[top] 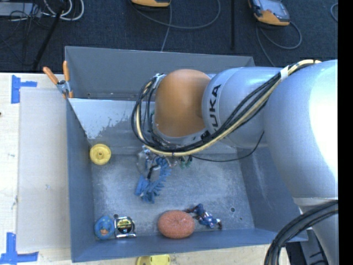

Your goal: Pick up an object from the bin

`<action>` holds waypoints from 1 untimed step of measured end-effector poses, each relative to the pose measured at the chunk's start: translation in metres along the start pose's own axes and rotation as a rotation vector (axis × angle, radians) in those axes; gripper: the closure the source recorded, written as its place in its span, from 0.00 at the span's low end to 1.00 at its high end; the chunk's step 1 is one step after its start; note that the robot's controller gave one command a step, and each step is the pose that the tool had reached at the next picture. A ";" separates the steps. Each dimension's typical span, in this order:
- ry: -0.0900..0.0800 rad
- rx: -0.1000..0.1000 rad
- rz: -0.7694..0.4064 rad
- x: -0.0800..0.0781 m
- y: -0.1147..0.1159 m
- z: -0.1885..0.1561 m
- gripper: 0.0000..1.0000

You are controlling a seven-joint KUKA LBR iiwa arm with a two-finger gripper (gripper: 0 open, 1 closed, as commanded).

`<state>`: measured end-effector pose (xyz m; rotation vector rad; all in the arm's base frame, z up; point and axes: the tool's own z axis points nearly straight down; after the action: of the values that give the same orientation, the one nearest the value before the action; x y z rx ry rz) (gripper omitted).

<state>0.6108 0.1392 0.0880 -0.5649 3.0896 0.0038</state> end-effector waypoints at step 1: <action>0.000 0.000 0.003 0.000 0.000 0.000 1.00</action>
Offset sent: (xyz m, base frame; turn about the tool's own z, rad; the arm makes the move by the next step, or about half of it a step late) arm 0.0000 0.0000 0.0000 0.0000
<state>0.6109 0.1390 0.0879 -0.5608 3.0905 0.0038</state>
